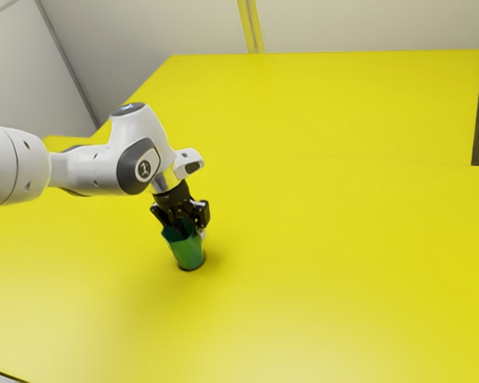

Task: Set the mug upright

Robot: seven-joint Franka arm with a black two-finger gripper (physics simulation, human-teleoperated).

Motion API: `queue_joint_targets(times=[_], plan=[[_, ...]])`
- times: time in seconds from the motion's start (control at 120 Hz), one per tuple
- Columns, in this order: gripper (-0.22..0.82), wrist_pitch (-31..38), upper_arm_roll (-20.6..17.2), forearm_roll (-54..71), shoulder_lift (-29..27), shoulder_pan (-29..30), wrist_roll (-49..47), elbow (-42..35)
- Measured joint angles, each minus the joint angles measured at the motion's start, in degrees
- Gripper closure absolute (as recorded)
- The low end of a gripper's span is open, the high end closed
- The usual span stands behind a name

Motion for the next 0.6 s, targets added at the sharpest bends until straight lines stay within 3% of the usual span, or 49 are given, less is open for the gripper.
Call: queue_joint_targets(times=[0.317, 0.467, 0.6], plan=[[0.35, -2.3, -0.9, -0.3, -2.8, 0.5, -2.0, 0.5], [0.18, -5.1, -0.8, 0.0, -4.6, 0.0, -2.5, 4.7], [0.1, -9.9, 5.4, 0.3, -3.0, -6.2, -1.0, 14.7]])
